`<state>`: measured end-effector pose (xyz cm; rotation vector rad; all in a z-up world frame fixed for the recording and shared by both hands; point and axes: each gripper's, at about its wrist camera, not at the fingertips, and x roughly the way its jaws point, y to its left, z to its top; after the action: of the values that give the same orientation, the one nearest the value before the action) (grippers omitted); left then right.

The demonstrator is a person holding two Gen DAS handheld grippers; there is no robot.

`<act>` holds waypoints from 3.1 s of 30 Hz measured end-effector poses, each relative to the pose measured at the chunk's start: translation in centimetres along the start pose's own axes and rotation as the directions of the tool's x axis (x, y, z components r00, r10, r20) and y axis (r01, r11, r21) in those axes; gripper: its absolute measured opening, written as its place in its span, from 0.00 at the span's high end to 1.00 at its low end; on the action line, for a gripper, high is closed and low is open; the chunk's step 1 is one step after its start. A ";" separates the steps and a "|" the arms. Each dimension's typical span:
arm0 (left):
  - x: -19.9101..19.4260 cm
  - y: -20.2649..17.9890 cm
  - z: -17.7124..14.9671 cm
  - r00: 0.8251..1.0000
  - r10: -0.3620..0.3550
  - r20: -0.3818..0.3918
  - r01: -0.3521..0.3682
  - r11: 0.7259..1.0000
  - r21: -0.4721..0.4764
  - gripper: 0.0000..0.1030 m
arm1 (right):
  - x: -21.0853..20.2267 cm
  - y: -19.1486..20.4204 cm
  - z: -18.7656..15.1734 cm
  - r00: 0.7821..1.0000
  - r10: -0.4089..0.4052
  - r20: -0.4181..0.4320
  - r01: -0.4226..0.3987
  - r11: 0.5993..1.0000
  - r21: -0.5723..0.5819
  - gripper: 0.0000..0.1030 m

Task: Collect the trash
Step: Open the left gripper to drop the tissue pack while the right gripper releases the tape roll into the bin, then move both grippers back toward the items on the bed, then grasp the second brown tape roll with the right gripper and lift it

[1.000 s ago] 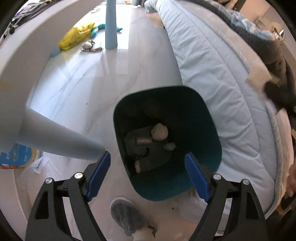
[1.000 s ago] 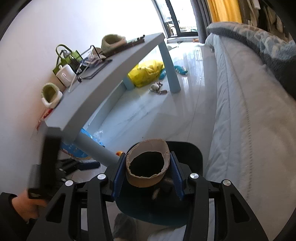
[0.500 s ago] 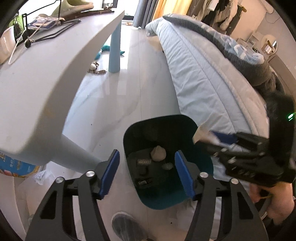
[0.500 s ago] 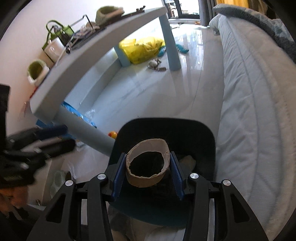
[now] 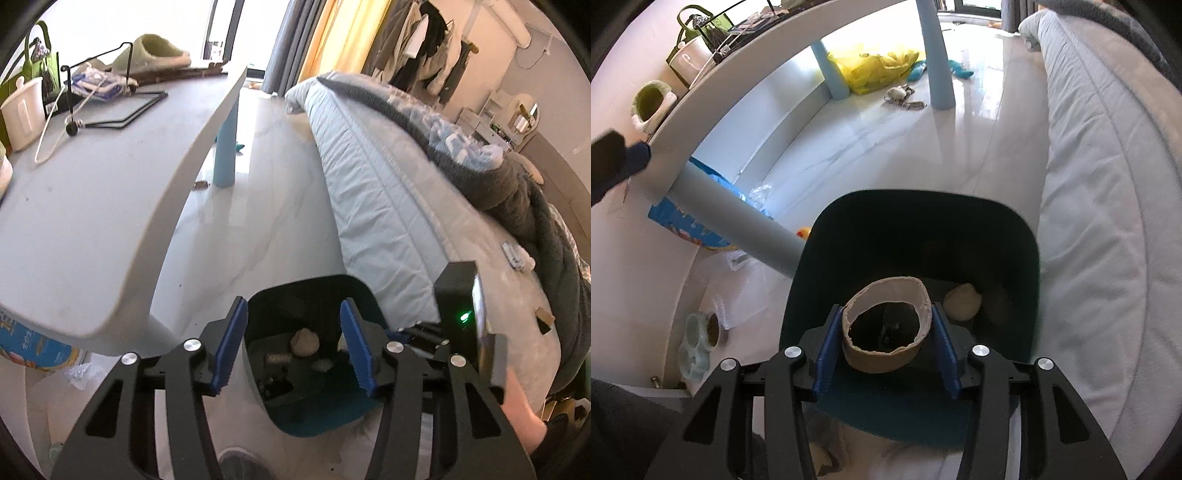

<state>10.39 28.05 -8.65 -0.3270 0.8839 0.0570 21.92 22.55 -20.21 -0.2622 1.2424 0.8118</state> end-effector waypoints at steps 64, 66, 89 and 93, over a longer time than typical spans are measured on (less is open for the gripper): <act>0.2 -19.6 1.7 0.976 -0.150 0.159 0.131 0.984 0.124 0.28 | -21.7 -13.0 -8.8 0.903 -0.220 0.369 0.195 0.975 0.105 0.22; 0.5 -20.4 1.6 0.976 -0.155 0.154 0.135 0.982 0.133 0.27 | -22.5 -13.7 -9.6 0.889 -0.248 0.385 0.219 0.969 0.118 0.22; 2.9 -27.2 -0.2 0.976 -0.203 0.083 0.182 0.961 0.210 0.24 | -25.1 -22.2 -15.8 0.882 -0.335 0.332 0.224 0.917 0.330 0.35; 3.2 -27.9 -0.5 0.975 -0.210 0.071 0.190 0.957 0.221 0.24 | -25.2 -23.4 -16.6 0.894 -0.304 0.329 0.176 0.914 0.365 0.43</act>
<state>17.17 1.15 -4.22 -0.2099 0.7523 -0.2080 23.10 -13.77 -8.51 0.0143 0.9314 0.4008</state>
